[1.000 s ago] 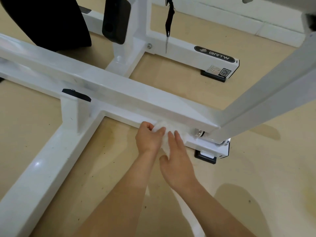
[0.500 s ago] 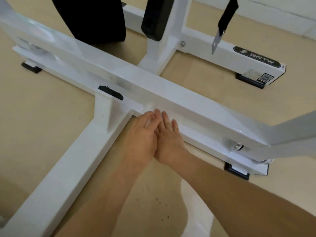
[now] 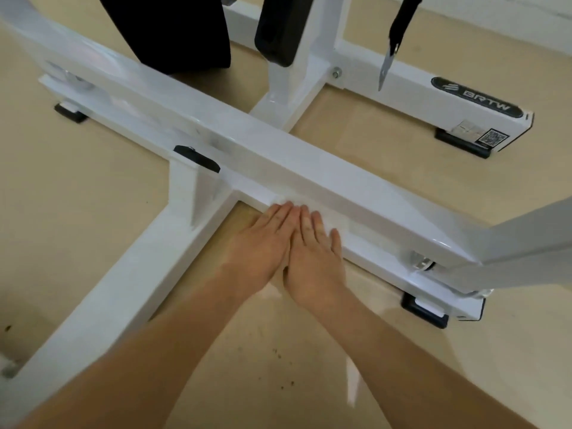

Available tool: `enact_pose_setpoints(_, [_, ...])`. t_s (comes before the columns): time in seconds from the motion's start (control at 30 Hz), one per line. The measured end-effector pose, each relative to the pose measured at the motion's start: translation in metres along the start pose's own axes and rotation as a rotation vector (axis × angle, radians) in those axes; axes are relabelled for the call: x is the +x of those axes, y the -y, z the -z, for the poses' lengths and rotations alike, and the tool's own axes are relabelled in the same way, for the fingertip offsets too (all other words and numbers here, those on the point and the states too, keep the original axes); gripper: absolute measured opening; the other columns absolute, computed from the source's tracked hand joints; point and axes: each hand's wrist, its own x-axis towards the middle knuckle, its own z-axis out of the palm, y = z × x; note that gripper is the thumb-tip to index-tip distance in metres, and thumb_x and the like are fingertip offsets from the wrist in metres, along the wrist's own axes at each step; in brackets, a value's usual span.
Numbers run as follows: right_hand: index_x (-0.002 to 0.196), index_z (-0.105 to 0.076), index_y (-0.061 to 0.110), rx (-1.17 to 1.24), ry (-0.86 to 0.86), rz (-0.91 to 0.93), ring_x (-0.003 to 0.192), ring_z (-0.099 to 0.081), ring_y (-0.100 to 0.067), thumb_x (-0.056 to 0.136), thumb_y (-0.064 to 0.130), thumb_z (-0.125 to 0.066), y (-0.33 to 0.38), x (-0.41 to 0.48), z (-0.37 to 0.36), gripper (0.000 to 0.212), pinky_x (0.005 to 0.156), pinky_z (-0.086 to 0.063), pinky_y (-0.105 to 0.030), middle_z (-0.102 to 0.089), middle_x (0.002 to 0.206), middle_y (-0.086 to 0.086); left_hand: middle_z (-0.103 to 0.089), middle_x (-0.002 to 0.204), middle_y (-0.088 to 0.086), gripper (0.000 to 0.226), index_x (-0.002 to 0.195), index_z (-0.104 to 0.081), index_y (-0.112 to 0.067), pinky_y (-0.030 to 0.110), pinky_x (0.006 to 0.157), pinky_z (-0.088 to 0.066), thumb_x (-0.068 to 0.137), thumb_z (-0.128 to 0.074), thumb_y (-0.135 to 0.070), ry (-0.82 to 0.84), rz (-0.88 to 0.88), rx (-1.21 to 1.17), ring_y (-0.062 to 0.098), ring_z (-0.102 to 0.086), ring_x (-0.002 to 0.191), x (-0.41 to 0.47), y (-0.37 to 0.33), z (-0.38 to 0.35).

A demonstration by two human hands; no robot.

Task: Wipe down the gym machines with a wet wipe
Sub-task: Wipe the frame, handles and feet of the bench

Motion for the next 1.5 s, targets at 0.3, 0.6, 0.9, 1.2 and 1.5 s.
enact_pose_setpoints(0.3, [0.151,0.017,0.007,-0.085,-0.032,0.122,0.148,0.015,-0.026,0.092,0.009,-0.038,-0.028,0.006,0.003,0.08,0.121,0.003,-0.039,0.021,0.16,-0.008,-0.014,0.16,0.003,0.067,0.152,-0.02,-0.018,0.032,0.106,-0.036,0.091,-0.045,-0.009,-0.018,0.204,-0.125,0.021,-0.019,0.144,-0.045,0.029,0.03])
enact_pose_setpoints(0.6, [0.154,0.009,0.013,-0.074,-0.019,0.366,0.148,0.016,-0.021,0.096,0.013,-0.032,0.036,0.054,0.002,0.071,0.12,0.006,-0.044,0.018,0.161,-0.001,-0.021,0.158,0.003,0.062,0.147,-0.034,-0.026,0.035,0.097,-0.043,0.089,-0.049,-0.011,-0.01,0.364,-0.186,0.023,-0.018,0.144,-0.085,0.057,0.039])
enact_pose_setpoints(0.9, [0.152,0.012,0.01,0.22,0.135,0.307,0.147,0.019,-0.019,0.097,0.022,-0.041,0.109,0.027,-0.016,0.077,0.122,-0.003,-0.041,0.024,0.159,-0.005,-0.058,0.117,0.0,0.035,0.113,-0.063,-0.015,0.024,0.087,-0.04,0.081,-0.053,-0.006,-0.201,0.497,-0.509,0.02,-0.053,0.11,-0.083,0.082,0.019])
enact_pose_setpoints(1.2, [0.154,-0.018,0.016,0.338,0.18,0.608,0.143,-0.024,-0.019,0.094,0.014,-0.047,0.153,-0.004,-0.012,0.066,0.106,-0.041,-0.035,-0.025,0.157,-0.001,-0.069,0.093,-0.002,0.008,0.092,-0.072,-0.025,0.029,0.085,-0.054,0.085,-0.068,-0.023,-0.075,0.77,-0.974,0.015,-0.065,0.089,-0.11,0.14,0.041])
enact_pose_setpoints(1.5, [0.152,-0.013,0.02,0.188,0.158,0.541,0.143,-0.018,-0.022,0.094,0.013,-0.046,0.139,-0.007,-0.007,0.067,0.113,-0.027,-0.041,-0.005,0.162,-0.002,-0.064,0.085,-0.001,0.03,0.096,-0.068,-0.028,0.013,0.068,-0.05,0.087,-0.062,0.0,-0.327,0.815,-1.124,0.012,-0.058,0.077,-0.082,0.175,0.034])
